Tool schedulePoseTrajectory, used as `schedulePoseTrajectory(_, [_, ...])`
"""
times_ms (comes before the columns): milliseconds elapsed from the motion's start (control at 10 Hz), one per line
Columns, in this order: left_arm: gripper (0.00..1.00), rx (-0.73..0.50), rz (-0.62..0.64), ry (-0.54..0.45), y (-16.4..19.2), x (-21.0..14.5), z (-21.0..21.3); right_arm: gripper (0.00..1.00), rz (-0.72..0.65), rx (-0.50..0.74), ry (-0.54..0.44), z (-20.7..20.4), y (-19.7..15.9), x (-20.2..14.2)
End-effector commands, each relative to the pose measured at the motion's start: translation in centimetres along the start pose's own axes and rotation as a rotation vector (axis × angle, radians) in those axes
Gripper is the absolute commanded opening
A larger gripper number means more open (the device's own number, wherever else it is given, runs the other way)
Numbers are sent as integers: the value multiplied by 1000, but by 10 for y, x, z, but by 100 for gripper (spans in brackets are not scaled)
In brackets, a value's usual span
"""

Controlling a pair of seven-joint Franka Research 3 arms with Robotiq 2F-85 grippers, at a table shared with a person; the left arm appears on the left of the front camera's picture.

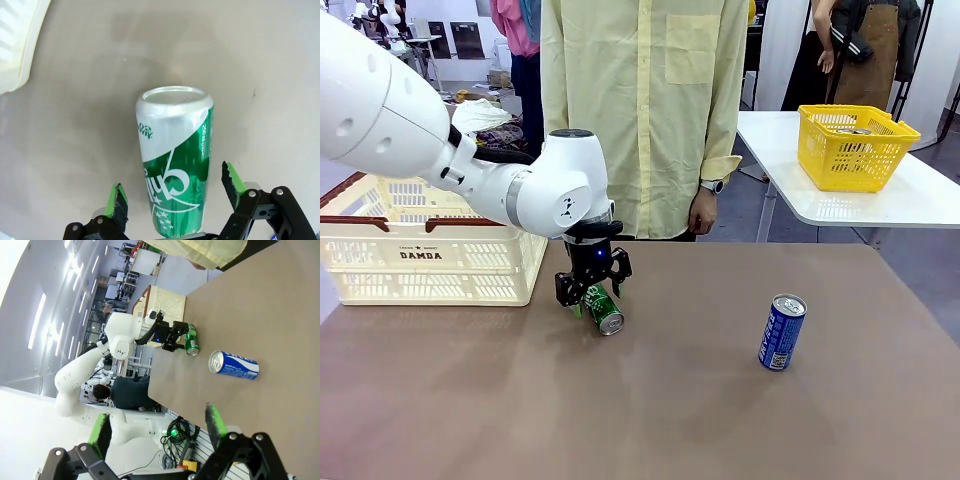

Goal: Place the drinks into the Shopping basket.
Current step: Pick up one drink and place it into the Shopping basket.

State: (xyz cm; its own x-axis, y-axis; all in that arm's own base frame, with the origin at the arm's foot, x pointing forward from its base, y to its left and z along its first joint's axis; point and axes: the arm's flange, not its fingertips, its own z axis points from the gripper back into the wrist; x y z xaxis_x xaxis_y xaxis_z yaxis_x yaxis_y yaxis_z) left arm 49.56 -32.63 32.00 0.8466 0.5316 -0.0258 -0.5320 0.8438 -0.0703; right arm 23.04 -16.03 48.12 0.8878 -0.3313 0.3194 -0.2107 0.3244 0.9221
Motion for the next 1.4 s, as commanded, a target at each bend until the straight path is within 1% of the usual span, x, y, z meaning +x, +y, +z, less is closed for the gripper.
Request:
schedulePoseTrajectory(0, [100, 21, 2, -28, -5, 1, -3, 100, 4, 14, -12, 0, 4, 4])
schedulePoseTrajectory(100, [100, 29, 2, -8, -5, 3, -6, 100, 4, 14, -12, 0, 4, 4])
schedulePoseTrajectory(200, [94, 30, 9, -6, -5, 5, -7, 100, 4, 14, -12, 0, 4, 4])
schedulePoseTrajectory(300, [34, 36, 13, -4, -5, 7, -8, 100, 4, 14, -12, 0, 4, 4])
schedulePoseTrajectory(400, [0, 28, 8, -6, -5, 7, -8, 100, 4, 14, -12, 0, 4, 4])
schedulePoseTrajectory(600, [0, 43, 21, 4, -8, 10, -9, 100, 4, 14, -12, 0, 4, 4])
schedulePoseTrajectory(1100, [0, 64, 4, 16, -12, 12, -12, 100, 4, 14, -12, 0, 4, 4])
schedulePoseTrajectory(1300, [0, 50, -22, 19, -10, 11, -3, 100, 4, 14, -12, 0, 4, 4])
